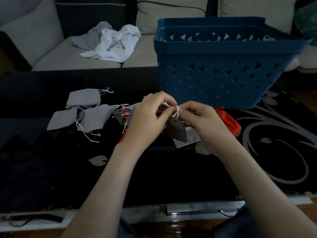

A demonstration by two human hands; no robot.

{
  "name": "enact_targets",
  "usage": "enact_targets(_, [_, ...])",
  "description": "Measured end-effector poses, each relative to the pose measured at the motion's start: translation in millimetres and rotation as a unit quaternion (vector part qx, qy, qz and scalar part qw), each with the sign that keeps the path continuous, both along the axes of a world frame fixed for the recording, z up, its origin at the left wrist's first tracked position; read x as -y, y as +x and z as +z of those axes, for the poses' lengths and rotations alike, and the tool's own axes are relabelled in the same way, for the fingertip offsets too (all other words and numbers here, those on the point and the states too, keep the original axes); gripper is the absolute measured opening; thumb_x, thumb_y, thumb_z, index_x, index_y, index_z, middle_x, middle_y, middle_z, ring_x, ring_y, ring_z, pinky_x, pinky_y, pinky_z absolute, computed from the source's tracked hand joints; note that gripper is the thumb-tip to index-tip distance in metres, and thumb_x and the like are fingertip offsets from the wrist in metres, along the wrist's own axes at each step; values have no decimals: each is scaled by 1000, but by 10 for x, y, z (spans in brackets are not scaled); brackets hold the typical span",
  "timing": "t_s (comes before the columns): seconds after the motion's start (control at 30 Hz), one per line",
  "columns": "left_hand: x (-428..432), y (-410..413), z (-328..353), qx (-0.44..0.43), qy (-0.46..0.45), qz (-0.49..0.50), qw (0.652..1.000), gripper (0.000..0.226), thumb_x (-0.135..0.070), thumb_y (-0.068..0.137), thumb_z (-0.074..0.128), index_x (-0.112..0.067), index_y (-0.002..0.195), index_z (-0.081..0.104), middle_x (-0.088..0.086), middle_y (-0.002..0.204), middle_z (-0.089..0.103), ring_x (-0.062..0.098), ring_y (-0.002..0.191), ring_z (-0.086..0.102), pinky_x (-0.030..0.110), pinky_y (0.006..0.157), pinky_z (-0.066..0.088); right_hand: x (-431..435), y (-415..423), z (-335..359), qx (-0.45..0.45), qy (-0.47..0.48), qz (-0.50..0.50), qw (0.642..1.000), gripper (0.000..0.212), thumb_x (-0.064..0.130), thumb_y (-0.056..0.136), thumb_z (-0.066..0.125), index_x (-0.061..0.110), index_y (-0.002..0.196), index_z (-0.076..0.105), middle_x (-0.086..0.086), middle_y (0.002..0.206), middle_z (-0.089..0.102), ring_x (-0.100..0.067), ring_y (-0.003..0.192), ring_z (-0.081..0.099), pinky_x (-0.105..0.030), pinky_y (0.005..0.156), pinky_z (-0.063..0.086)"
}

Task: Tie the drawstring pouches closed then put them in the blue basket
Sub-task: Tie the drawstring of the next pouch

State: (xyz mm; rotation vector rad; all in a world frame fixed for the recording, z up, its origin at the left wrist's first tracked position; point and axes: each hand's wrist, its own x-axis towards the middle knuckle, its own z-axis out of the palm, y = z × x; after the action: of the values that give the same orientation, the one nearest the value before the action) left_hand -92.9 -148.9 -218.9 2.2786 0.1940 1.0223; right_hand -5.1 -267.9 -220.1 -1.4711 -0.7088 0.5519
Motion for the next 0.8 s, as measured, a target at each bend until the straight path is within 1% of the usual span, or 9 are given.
enact_targets(0.1, [17,4,0,-3,-30,-4,1000,5,-13,83,69,-17,86,68,-8,81,65,3,82,60,12,72,44,-12,2,-8,-16,0,-19,1000,12,5,92,55,4,83,63,1,67,62,-5,64,58,-16,65,46])
enact_targets(0.2, [45,19,-5,2,-8,-1,1000,6,-12,84,69,-17,86,68,-7,82,66,3,81,60,10,72,43,-2,23,9,-67,25,-14,997,13,5,92,51,7,84,61,0,72,60,-8,69,58,-18,66,46])
enact_targets(0.27, [39,25,-16,-5,15,6,1000,7,-12,83,68,-17,87,67,-6,82,65,5,81,59,12,73,43,11,31,17,-85,39,6,996,10,6,93,52,7,90,61,-2,75,61,-8,68,59,-18,66,47])
enact_targets(0.4, [35,26,-22,-15,34,19,999,7,-10,82,68,-15,86,65,-11,80,60,4,80,55,9,72,39,30,38,19,-48,26,18,998,9,5,92,56,7,99,60,-12,82,63,-13,72,62,-20,72,49])
enact_targets(0.47, [48,25,-15,-25,37,17,999,7,-10,82,68,-16,85,64,-12,78,59,4,80,55,8,72,39,36,33,25,-34,22,10,999,10,4,91,56,7,100,60,-11,80,63,-13,72,61,-19,72,50])
enact_targets(0.57, [46,21,-14,-31,41,5,999,7,-9,83,67,-15,86,64,-12,78,58,4,81,55,10,72,40,32,13,21,-3,7,-7,1000,11,3,92,56,12,94,61,-7,76,64,-11,72,62,-18,72,50])
enact_targets(0.63, [26,24,-18,-28,37,-10,999,7,-8,83,67,-13,87,66,-11,82,62,4,82,57,13,73,42,27,12,12,13,-5,-12,1000,12,3,92,55,14,93,62,-6,73,64,-11,72,62,-23,76,50])
enact_targets(0.73, [12,35,-18,-26,8,-38,999,6,-9,84,68,-12,89,69,-7,87,67,3,85,60,13,77,44,32,33,10,34,-13,-28,999,16,1,93,52,14,98,60,-8,74,63,-16,75,61,-34,83,50])
enact_targets(0.8, [26,40,-5,-29,-31,-49,998,7,-7,84,67,-12,88,71,-7,86,68,0,85,61,10,77,43,31,45,5,33,-7,-52,998,21,-1,93,51,17,101,55,3,70,64,-13,76,62,-34,85,50])
